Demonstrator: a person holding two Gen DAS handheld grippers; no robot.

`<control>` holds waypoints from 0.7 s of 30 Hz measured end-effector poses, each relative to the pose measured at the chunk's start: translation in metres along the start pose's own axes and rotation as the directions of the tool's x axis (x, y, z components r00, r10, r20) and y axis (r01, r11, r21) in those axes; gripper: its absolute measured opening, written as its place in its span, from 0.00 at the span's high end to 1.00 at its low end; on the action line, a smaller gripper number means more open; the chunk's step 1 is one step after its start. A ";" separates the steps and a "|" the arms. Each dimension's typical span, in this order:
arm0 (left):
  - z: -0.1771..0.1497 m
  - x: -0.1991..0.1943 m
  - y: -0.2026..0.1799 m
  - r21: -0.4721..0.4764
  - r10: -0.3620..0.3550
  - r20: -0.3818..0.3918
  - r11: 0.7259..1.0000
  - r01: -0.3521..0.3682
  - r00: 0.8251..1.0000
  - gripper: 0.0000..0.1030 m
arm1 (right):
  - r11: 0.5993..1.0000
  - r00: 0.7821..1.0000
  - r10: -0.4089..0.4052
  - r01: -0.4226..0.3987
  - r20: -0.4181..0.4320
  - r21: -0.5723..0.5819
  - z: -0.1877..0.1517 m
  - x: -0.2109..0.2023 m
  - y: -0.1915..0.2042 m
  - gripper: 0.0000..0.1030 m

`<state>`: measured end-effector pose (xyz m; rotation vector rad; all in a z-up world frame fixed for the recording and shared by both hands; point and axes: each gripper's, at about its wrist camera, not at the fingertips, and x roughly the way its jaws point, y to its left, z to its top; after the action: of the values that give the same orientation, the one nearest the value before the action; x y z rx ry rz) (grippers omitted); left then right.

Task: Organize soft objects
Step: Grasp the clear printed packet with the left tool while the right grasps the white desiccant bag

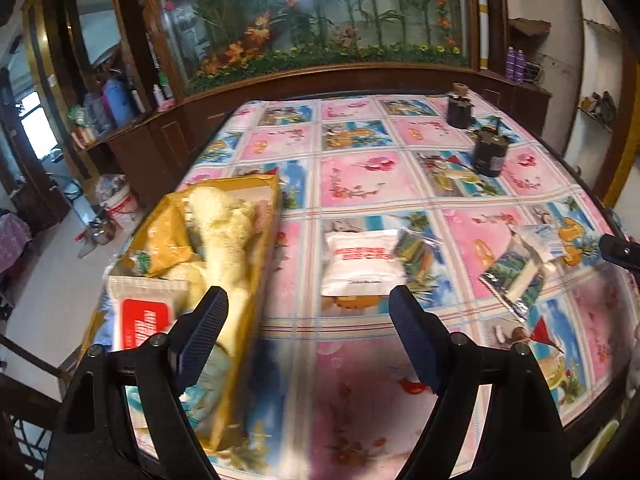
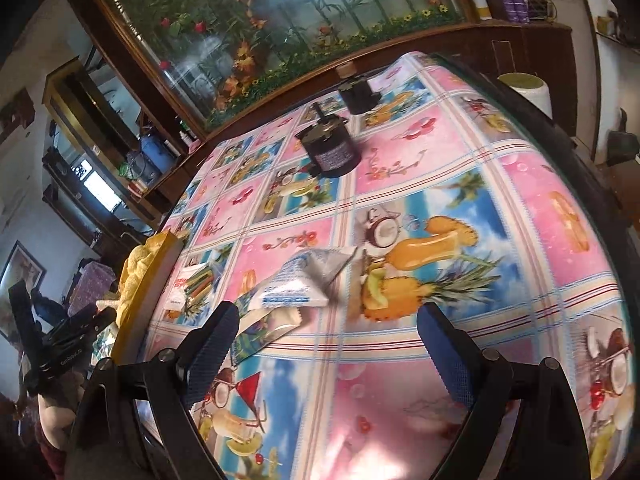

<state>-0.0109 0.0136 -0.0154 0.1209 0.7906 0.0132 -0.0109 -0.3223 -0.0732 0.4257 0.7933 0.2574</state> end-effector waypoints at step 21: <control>0.012 0.074 -0.145 0.148 -0.410 -0.216 0.883 0.445 0.886 0.20 | 1.000 0.980 -0.003 0.000 -0.201 -0.012 0.039 0.071 0.017 0.10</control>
<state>0.0452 -0.1270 -0.0759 0.1270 0.9848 -0.4837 0.0642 -0.2913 -0.0859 0.3914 0.9892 0.3070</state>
